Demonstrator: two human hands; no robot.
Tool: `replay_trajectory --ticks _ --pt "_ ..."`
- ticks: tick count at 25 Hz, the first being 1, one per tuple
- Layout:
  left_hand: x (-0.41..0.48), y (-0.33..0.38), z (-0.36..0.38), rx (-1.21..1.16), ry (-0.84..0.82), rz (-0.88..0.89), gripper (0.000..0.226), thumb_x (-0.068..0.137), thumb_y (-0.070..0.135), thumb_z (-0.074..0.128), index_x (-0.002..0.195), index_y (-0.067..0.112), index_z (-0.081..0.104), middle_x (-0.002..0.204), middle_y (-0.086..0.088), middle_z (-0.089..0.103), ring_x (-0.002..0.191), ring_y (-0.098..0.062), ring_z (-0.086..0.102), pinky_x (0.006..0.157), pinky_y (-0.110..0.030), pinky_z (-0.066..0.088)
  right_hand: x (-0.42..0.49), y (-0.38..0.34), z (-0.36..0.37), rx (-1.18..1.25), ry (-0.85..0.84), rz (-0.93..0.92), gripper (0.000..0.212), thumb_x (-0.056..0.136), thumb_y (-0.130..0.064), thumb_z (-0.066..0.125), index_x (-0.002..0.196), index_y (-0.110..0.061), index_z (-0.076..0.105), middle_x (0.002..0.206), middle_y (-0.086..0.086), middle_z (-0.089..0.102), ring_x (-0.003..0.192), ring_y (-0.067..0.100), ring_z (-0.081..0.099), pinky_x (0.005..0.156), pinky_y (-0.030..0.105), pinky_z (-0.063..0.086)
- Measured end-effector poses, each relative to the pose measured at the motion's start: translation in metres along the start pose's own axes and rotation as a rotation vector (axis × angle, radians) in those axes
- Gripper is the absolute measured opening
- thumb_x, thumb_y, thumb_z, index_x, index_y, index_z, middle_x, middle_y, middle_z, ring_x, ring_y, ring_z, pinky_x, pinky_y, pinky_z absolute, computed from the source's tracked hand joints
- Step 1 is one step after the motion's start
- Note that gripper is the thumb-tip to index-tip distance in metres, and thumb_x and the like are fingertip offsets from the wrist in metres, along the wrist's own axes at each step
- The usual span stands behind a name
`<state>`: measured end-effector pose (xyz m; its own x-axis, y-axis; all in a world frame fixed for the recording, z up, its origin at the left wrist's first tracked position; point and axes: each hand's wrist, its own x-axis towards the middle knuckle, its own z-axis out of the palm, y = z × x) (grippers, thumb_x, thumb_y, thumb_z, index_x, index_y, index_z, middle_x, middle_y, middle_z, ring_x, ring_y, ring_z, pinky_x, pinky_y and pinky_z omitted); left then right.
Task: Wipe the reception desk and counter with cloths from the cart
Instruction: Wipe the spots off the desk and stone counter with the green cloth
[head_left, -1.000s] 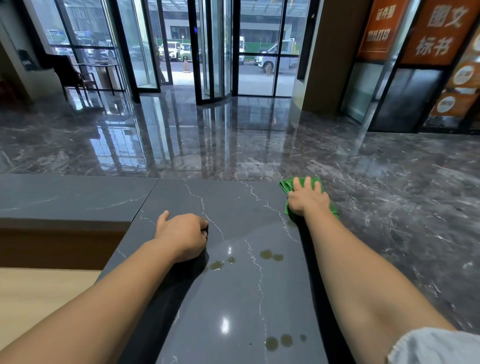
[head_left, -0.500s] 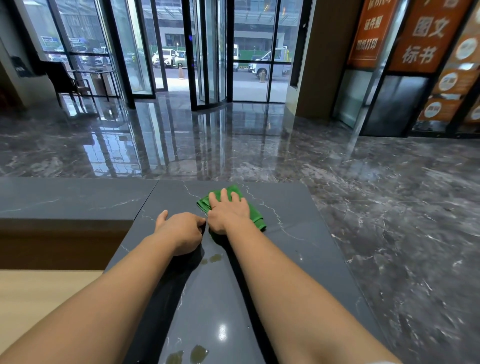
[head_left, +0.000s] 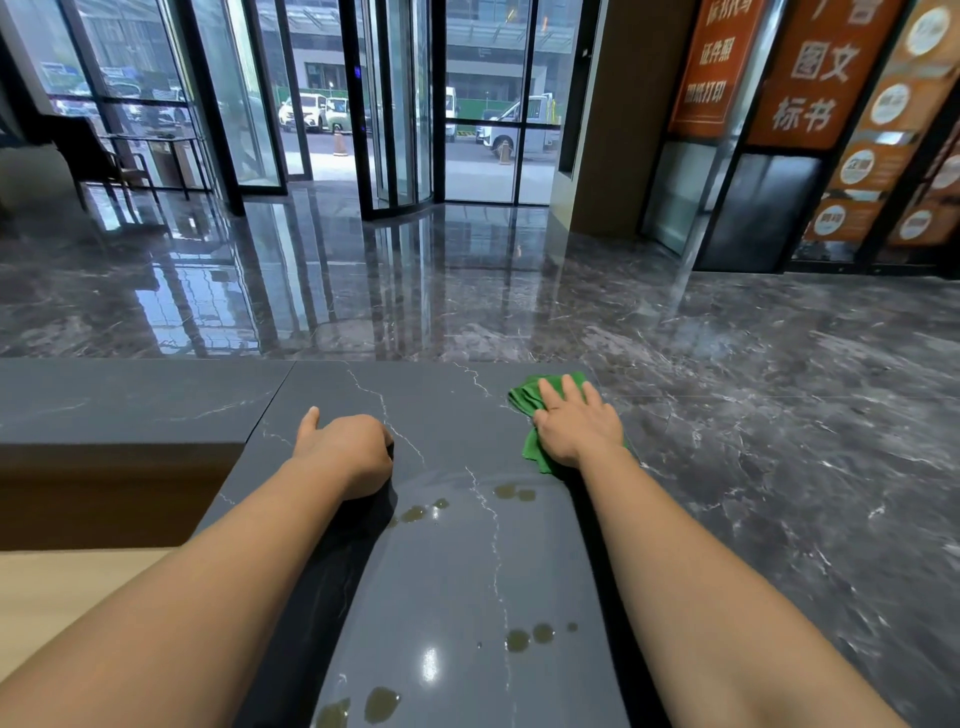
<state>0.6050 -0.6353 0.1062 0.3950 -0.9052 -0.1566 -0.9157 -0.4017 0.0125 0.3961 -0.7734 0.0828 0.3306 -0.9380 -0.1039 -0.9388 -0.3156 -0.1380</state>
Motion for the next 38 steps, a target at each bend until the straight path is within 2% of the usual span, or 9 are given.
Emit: replay_trajectory --ticks 4,9,18,21,23,25,28,33,38 --pt "-0.004 -0.002 0.002 0.009 0.007 0.016 0.044 0.089 0.009 0.037 0.121 0.024 0.064 0.109 0.002 0.069 0.114 -0.018 0.057 0.117 -0.043 -0.007 -0.005 0.016 -0.002 0.034 0.01 0.123 0.056 0.103 -0.032 0.022 0.155 -0.03 0.002 0.163 0.002 -0.007 0.15 0.026 -0.005 0.119 0.049 0.014" --pt "-0.004 -0.003 0.002 0.052 -0.006 0.063 0.045 0.092 0.012 0.034 0.126 0.025 0.06 0.109 0.004 0.068 0.116 -0.017 0.056 0.116 -0.044 -0.011 -0.015 -0.02 0.005 0.021 0.015 0.159 0.058 0.102 -0.03 0.023 0.155 -0.027 0.001 0.163 0.004 -0.008 0.149 0.031 -0.006 0.12 0.05 0.004" --pt "-0.007 -0.003 0.002 0.061 -0.036 0.087 0.043 0.094 0.018 0.032 0.128 0.026 0.057 0.122 0.006 0.063 0.121 -0.016 0.053 0.116 -0.049 -0.01 -0.053 -0.128 0.027 -0.005 0.006 -0.125 0.059 0.102 -0.028 0.027 0.155 -0.026 0.003 0.163 0.004 -0.008 0.149 0.031 -0.008 0.12 0.051 0.001" --pt "-0.012 -0.007 0.002 -0.087 0.003 0.052 0.037 0.096 0.02 0.032 0.116 0.023 0.062 0.117 0.003 0.066 0.116 -0.019 0.055 0.116 -0.051 -0.006 -0.059 -0.126 0.028 -0.011 -0.017 -0.212 0.056 0.103 -0.03 0.025 0.155 -0.029 0.003 0.163 0.001 -0.007 0.15 0.027 -0.007 0.12 0.049 0.001" --pt "-0.02 -0.01 0.003 -0.183 0.052 0.048 0.032 0.099 0.022 0.032 0.113 0.023 0.06 0.127 0.001 0.061 0.126 -0.02 0.048 0.115 -0.051 -0.003 -0.061 -0.106 0.026 -0.012 -0.008 -0.217 0.055 0.104 -0.029 0.023 0.155 -0.031 0.005 0.163 -0.001 -0.006 0.15 0.024 -0.006 0.121 0.046 0.001" --pt "-0.031 -0.012 0.002 -0.197 0.05 0.077 0.035 0.102 0.026 0.03 0.128 0.021 0.054 0.14 0.001 0.052 0.14 -0.018 0.033 0.116 -0.05 -0.003 -0.062 -0.076 0.022 -0.005 0.013 -0.17 0.055 0.102 -0.027 0.025 0.155 -0.031 0.007 0.163 -0.001 -0.004 0.15 0.023 -0.003 0.121 0.045 0.003" --pt "-0.045 -0.012 -0.003 -0.199 0.018 0.131 0.044 0.103 0.032 0.028 0.146 0.023 0.037 0.149 0.003 0.043 0.147 -0.014 0.019 0.117 -0.05 -0.006 -0.067 -0.029 0.014 -0.012 0.03 -0.047 0.055 0.102 -0.028 0.024 0.155 -0.03 0.008 0.163 0.0 -0.003 0.15 0.023 -0.001 0.121 0.045 0.007" --pt "-0.076 -0.019 -0.007 -0.189 -0.004 0.182 0.05 0.102 0.043 0.029 0.149 0.025 0.031 0.149 0.002 0.043 0.145 -0.017 0.025 0.118 -0.049 -0.008 -0.082 0.012 0.007 -0.016 0.018 0.107 0.055 0.103 -0.028 0.021 0.156 -0.027 0.004 0.163 0.002 -0.005 0.15 0.024 -0.003 0.121 0.045 0.007" --pt "-0.1 -0.037 -0.006 -0.205 -0.009 0.191 0.052 0.102 0.044 0.032 0.149 0.024 0.031 0.145 0.001 0.048 0.14 -0.018 0.035 0.119 -0.046 -0.003 -0.1 -0.022 0.013 -0.005 0.029 0.192 0.058 0.101 -0.023 0.024 0.156 -0.025 0.003 0.163 0.004 -0.006 0.15 0.028 -0.003 0.121 0.047 0.004"
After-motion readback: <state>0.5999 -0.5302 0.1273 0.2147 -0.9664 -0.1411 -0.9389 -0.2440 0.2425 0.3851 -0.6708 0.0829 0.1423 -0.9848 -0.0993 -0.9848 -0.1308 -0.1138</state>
